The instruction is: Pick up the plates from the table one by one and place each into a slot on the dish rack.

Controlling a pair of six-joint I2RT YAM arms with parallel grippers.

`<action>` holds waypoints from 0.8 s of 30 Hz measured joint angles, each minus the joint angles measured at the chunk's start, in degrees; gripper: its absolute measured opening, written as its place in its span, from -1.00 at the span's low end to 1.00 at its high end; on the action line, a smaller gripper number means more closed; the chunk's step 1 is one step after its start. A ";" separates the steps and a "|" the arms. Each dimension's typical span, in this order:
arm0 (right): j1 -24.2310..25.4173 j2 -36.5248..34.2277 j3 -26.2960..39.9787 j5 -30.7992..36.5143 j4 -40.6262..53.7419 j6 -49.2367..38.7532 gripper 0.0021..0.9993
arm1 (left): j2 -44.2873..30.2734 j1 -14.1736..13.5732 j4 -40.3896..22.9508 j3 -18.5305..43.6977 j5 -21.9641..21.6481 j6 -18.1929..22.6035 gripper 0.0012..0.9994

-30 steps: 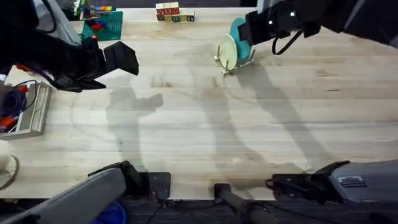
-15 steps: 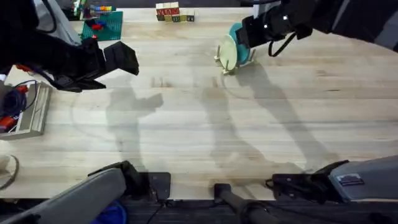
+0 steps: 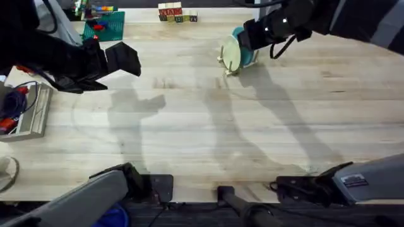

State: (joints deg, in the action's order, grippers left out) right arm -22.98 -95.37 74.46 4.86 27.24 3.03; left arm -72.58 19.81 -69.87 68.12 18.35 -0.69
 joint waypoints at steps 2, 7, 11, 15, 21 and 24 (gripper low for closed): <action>0.00 0.00 0.00 0.00 0.00 0.00 -0.82 | 0.00 0.00 0.02 0.00 0.02 0.00 0.99; 0.00 0.00 0.00 0.00 -0.22 0.00 -0.73 | -0.02 0.00 0.02 0.00 0.02 0.00 0.99; 0.00 0.00 0.00 0.00 -0.22 0.00 -0.71 | -0.02 0.00 0.01 0.00 0.02 0.00 0.99; 0.00 0.00 0.02 0.00 -0.22 0.00 -0.71 | -0.02 0.00 0.00 0.00 0.02 0.00 0.99; 0.00 0.00 0.02 0.00 -0.76 0.00 -0.70 | -0.02 0.00 0.02 0.00 0.02 0.00 0.99; 0.00 0.00 0.07 0.00 -1.71 0.00 -0.70 | -0.02 0.00 0.00 0.00 0.02 0.00 0.99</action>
State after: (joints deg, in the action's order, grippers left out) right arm -22.98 -95.37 74.52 4.86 25.53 3.03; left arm -72.60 19.81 -69.87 68.12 18.37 -0.69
